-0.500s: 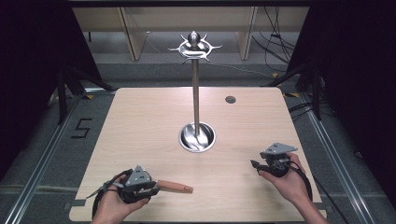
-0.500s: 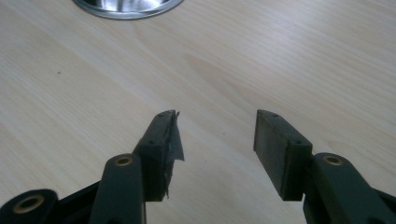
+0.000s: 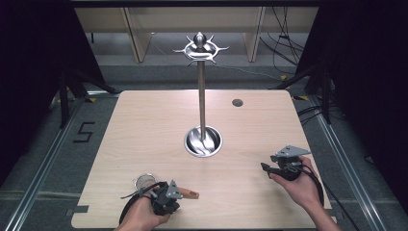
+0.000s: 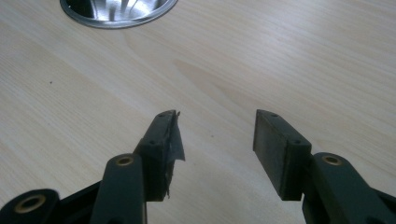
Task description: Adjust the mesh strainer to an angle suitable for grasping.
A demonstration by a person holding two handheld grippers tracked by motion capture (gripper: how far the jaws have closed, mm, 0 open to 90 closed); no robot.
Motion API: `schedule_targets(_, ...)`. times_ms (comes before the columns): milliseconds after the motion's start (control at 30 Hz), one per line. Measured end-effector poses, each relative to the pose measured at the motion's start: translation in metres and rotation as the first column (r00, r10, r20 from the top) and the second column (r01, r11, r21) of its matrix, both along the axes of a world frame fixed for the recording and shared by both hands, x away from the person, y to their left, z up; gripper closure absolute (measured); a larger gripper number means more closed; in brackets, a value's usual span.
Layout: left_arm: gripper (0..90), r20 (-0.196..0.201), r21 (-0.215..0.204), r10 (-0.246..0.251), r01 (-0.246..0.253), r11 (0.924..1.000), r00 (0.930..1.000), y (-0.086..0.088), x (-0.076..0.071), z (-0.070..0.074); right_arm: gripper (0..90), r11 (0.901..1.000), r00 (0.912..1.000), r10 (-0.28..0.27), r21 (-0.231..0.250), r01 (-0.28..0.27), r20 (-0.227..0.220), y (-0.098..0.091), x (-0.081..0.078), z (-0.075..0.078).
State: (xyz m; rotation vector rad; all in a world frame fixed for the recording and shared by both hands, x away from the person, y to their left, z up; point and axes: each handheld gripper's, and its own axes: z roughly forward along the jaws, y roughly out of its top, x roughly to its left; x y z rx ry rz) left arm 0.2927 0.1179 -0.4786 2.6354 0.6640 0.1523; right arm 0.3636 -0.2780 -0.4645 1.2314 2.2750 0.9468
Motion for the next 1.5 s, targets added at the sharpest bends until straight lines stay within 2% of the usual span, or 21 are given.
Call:
schedule_targets(33, 89.1, -0.012, 0.001, 0.015, -0.015, 0.9999, 0.9998, -0.002, 0.003, -0.003, 50.5, 0.9997, 0.9996, 0.020, -0.013, -0.020, 0.021, -0.002, 0.002, -0.001)
schedule_targets(233, 89.1, -0.020, 0.016, 0.057, -0.057, 0.9982, 0.9981, -0.001, 0.016, -0.007, 50.5, 0.9996, 0.9989, 0.022, -0.016, -0.021, 0.041, -0.003, 0.003, -0.001)
schedule_targets(333, 89.1, -0.019, 0.026, 0.051, -0.050, 0.9984, 0.9985, 0.000, 0.022, -0.007, 50.5, 0.9993, 0.9988, 0.034, -0.015, -0.034, 0.036, -0.003, 0.004, -0.002)
schedule_targets(400, 89.1, -0.016, 0.018, 0.072, -0.071, 0.9973, 0.9973, 0.000, 0.027, -0.008, 50.5, 0.9991, 0.9983, 0.039, -0.019, -0.038, 0.042, -0.003, 0.004, -0.002)
schedule_targets(433, 89.1, -0.020, 0.015, 0.075, -0.075, 0.9971, 0.9970, 0.000, 0.030, -0.008, 50.5, 1.0000, 0.9998, 0.003, 0.003, -0.003, 0.018, -0.002, 0.001, -0.001)
schedule_targets(467, 89.0, -0.023, 0.006, 0.094, -0.094, 0.9955, 0.9953, 0.000, 0.031, -0.008, 50.5, 0.9999, 0.9995, 0.012, -0.004, -0.011, 0.029, -0.003, 0.002, -0.001)
schedule_targets(533, 89.0, -0.018, 0.014, 0.086, -0.086, 0.9962, 0.9961, -0.001, 0.036, -0.008, 50.5, 1.0000, 1.0000, 0.000, 0.003, 0.000, -0.001, -0.003, 0.001, 0.001)
schedule_targets(567, 89.0, -0.013, 0.016, 0.086, -0.086, 0.9962, 0.9962, -0.003, 0.040, -0.008, 50.5, 0.9999, 0.9995, 0.010, -0.009, -0.009, 0.028, -0.005, 0.003, -0.001)
schedule_targets(667, 89.0, -0.009, -0.007, 0.115, -0.115, 0.9933, 0.9933, -0.005, 0.042, -0.009, 50.5, 1.0000, 0.9994, 0.005, -0.003, -0.005, 0.034, -0.005, 0.003, -0.002)
schedule_targets(700, 89.0, -0.008, 0.017, 0.102, -0.101, 0.9947, 0.9948, -0.005, 0.048, -0.007, 50.5, 0.9999, 0.9996, 0.011, -0.010, -0.011, 0.025, -0.005, 0.003, -0.001)
schedule_targets(733, 89.0, -0.008, 0.017, 0.102, -0.101, 0.9947, 0.9948, -0.005, 0.048, -0.007, 50.5, 0.9999, 0.9996, 0.011, -0.010, -0.011, 0.025, -0.005, 0.003, -0.001)
schedule_targets(767, 89.0, -0.004, -0.022, 0.140, -0.140, 0.9899, 0.9901, -0.008, 0.048, -0.009, 50.5, 0.9999, 0.9998, 0.008, -0.009, -0.008, 0.017, -0.005, 0.003, -0.001)
schedule_targets(833, 89.0, 0.003, -0.029, 0.154, -0.154, 0.9876, 0.9880, -0.009, 0.052, -0.009, 50.5, 1.0000, 0.9994, 0.003, 0.001, -0.003, 0.035, -0.004, 0.004, -0.003)
schedule_targets(1000, 88.9, 0.007, -0.044, 0.173, -0.172, 0.9841, 0.9850, -0.014, 0.063, -0.009, 50.5, 0.9999, 0.9995, 0.014, -0.008, -0.014, 0.027, -0.005, 0.004, -0.002)
schedule_targets(1133, 88.9, 0.020, -0.059, 0.184, -0.183, 0.9813, 0.9826, -0.018, 0.070, -0.007, 50.4, 0.9999, 0.9999, -0.012, 0.008, 0.012, 0.004, -0.004, 0.002, -0.001)
schedule_targets(1167, 88.8, 0.023, -0.068, 0.192, -0.190, 0.9794, 0.9811, -0.019, 0.071, -0.007, 50.4, 0.9997, 0.9997, -0.019, 0.015, 0.020, -0.017, -0.004, 0.001, 0.000)
schedule_targets(1233, 88.5, 0.029, -0.087, 0.210, -0.207, 0.9745, 0.9773, -0.018, 0.073, -0.006, 50.4, 0.9999, 0.9998, -0.012, 0.008, 0.012, -0.015, -0.006, 0.002, 0.000)
schedule_targets(1400, 81.7, 0.029, -0.129, 0.207, -0.202, 0.9709, 0.9779, -0.008, 0.069, 0.007, 50.4, 1.0000, 0.9999, 0.007, -0.005, -0.007, 0.015, -0.009, 0.004, -0.001)
schedule_targets(1433, 79.1, 0.038, -0.155, 0.204, -0.196, 0.9683, 0.9782, -0.003, 0.064, 0.014, 50.3, 0.9999, 0.9997, -0.013, 0.007, 0.013, 0.022, -0.009, 0.003, -0.001)
schedule_targets(1467, 76.2, 0.038, -0.155, 0.204, -0.196, 0.9683, 0.9782, -0.003, 0.064, 0.014, 50.3, 0.9999, 0.9997, -0.013, 0.007, 0.013, 0.022, -0.009, 0.003, -0.001)
schedule_targets(1500, 73.1, 0.063, -0.198, 0.200, -0.184, 0.9627, 0.9777, 0.004, 0.058, 0.018, 50.3, 0.9997, 0.9998, -0.020, 0.013, 0.020, -0.003, -0.011, 0.001, 0.002)
